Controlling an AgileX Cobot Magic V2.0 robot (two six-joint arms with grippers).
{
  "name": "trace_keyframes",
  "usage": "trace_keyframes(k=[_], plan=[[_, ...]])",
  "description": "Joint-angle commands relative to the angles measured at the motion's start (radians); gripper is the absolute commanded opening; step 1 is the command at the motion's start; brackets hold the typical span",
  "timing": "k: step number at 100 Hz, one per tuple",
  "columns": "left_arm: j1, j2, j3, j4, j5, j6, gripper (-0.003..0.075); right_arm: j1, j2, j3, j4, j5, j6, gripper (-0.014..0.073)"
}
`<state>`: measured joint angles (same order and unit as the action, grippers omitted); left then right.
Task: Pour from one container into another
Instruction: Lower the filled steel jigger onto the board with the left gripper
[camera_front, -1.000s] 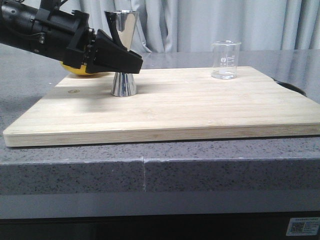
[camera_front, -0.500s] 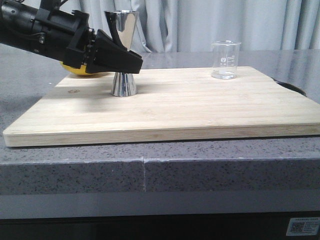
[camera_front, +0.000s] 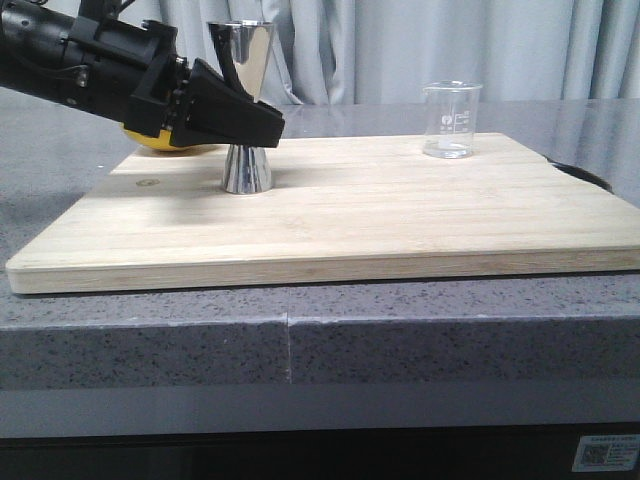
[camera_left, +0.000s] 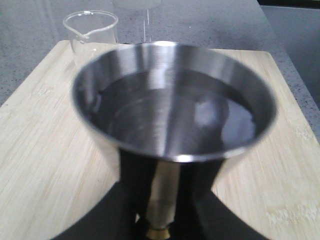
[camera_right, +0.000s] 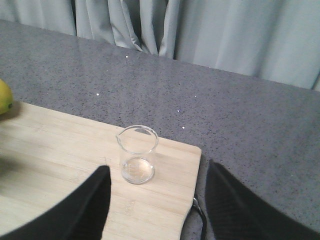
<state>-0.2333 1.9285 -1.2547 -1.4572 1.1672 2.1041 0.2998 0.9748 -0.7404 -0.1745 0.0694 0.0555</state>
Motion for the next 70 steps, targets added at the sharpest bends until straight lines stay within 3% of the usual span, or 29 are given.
trace_keyframes(k=[1,21,41,70], plan=[[0.004,-0.049,-0.022,-0.039,0.087,-0.024,0.0055,-0.002,-0.018,-0.026,-0.002,-0.075,-0.002,0.0377],[0.004,-0.049,-0.022,-0.039,0.089,-0.026,0.0073,-0.002,-0.018,-0.026,-0.002,-0.075,-0.002,0.0377],[0.004,-0.049,-0.022,-0.045,0.089,-0.044,0.0214,-0.002,-0.018,-0.026,-0.002,-0.075,-0.002,0.0377],[0.004,-0.049,-0.022,-0.045,0.096,-0.050,0.0254,-0.002,-0.018,-0.026,-0.002,-0.077,-0.002,0.0377]])
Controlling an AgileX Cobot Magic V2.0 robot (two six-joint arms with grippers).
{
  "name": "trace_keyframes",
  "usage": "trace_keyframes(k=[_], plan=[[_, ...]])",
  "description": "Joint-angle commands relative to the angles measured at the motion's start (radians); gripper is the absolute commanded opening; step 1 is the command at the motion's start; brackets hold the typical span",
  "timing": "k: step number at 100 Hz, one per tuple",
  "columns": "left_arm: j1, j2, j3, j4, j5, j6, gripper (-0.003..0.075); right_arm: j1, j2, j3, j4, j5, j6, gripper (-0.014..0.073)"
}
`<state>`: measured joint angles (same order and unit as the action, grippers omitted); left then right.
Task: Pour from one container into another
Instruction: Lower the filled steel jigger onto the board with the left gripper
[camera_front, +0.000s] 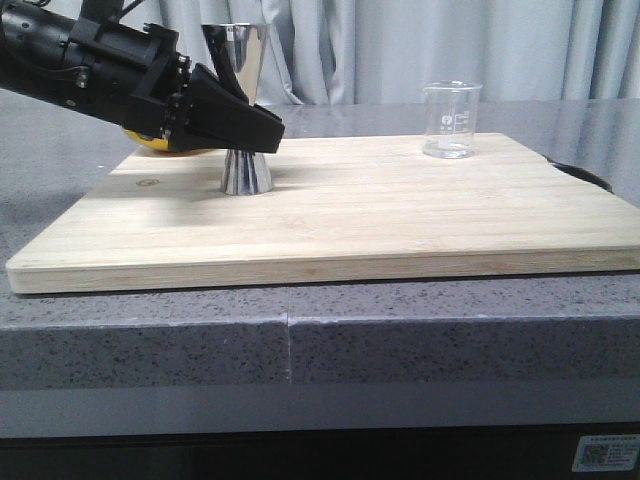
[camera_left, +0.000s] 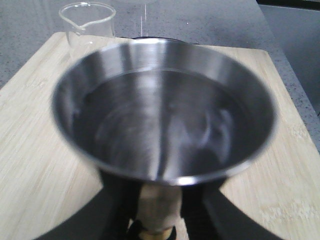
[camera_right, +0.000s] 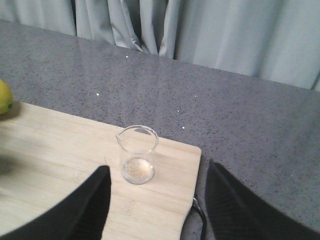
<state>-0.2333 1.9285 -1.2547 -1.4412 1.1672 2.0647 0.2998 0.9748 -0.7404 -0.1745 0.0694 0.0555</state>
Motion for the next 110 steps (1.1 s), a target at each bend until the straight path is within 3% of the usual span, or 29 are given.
trace_keyframes(k=[1,23,87,110], plan=[[0.004,-0.049,-0.022,-0.061,0.096,-0.011,0.0262,-0.002,-0.018,-0.026,-0.002,-0.077,-0.002,0.0377],[0.004,-0.049,-0.022,-0.073,0.092,-0.043,0.0414,-0.002,-0.018,-0.026,-0.002,-0.077,-0.002,0.0377],[0.026,-0.053,-0.022,-0.067,0.102,-0.077,0.0419,-0.002,-0.018,-0.026,-0.002,-0.077,-0.002,0.0377],[0.054,-0.077,-0.022,0.003,0.102,-0.127,0.0419,-0.002,-0.018,-0.026,-0.002,-0.085,-0.002,0.0377]])
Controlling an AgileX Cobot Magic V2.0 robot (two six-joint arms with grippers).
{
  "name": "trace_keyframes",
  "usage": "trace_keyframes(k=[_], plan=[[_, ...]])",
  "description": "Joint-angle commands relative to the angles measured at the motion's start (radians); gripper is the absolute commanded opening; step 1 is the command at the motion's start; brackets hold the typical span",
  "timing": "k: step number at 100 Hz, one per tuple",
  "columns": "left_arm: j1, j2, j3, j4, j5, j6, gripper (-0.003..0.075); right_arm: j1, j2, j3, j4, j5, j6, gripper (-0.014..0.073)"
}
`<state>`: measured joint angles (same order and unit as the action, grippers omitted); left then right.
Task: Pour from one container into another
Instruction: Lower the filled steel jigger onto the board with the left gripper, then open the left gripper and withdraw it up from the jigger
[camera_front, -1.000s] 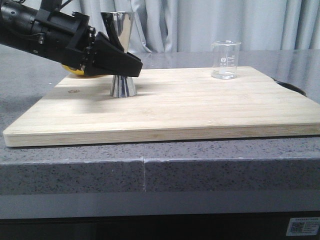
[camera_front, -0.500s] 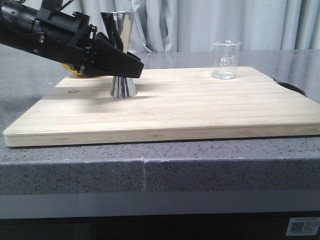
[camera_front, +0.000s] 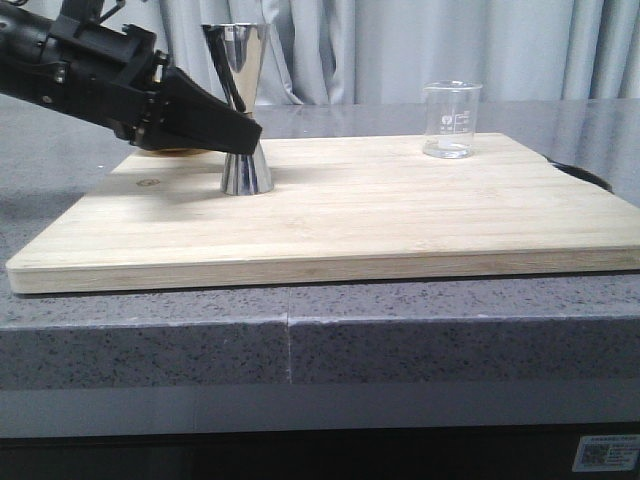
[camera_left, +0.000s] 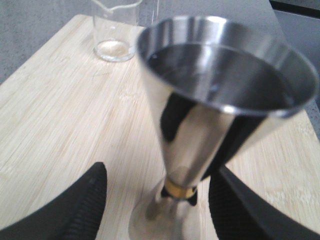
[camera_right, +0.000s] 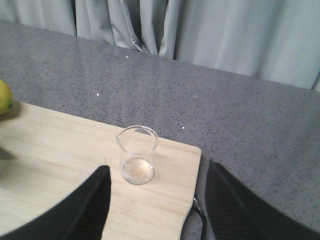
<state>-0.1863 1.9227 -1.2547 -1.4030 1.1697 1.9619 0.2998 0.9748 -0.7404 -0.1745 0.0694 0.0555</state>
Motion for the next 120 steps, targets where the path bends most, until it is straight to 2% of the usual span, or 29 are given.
trace_keyframes(k=[1,60,120], plan=[[0.007,-0.074,-0.022,-0.033,0.099,-0.024,0.0419,-0.002,-0.018,-0.026,-0.002,-0.087,-0.002,0.0377],[0.007,-0.169,-0.022,0.067,0.099,-0.122,0.0419,-0.002,-0.018,-0.026,0.000,-0.098,-0.002,0.0377],[0.103,-0.214,-0.022,0.131,0.099,-0.211,0.0419,-0.002,-0.018,-0.026,0.000,-0.098,-0.002,0.0377]])
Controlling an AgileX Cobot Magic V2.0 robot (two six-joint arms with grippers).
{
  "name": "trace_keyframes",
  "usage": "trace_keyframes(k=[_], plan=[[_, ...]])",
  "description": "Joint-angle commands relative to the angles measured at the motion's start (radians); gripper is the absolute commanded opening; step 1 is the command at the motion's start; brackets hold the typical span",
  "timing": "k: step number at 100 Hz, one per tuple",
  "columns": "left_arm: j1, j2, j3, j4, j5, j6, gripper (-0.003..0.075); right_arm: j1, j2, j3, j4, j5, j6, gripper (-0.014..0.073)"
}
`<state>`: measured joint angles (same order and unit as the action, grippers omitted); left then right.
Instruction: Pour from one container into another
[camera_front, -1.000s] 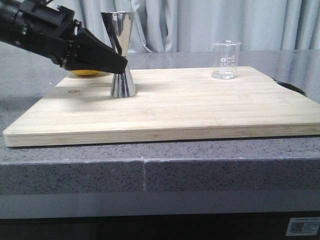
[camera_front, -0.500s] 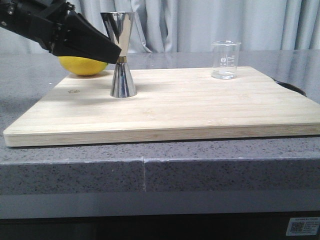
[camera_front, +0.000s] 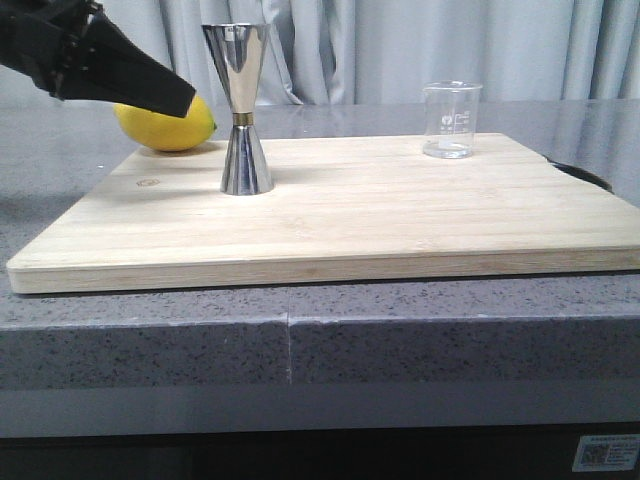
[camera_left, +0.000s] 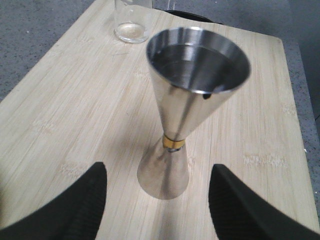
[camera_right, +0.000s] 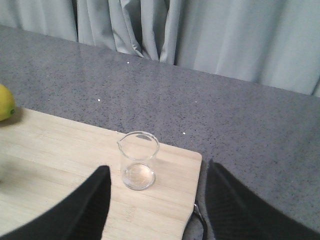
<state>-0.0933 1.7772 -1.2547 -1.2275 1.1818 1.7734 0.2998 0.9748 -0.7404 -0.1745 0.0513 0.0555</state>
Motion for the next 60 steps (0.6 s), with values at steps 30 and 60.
trace_keyframes(k=[30,60], plan=[[0.069,-0.167,-0.022,0.010,0.087,-0.114,0.0419,-0.002,-0.018,-0.026,0.000,-0.080,-0.002,0.0377],[0.166,-0.319,-0.022,-0.060,0.087,-0.136,0.0419,-0.002,-0.018,-0.026,0.000,-0.092,-0.002,0.0377]])
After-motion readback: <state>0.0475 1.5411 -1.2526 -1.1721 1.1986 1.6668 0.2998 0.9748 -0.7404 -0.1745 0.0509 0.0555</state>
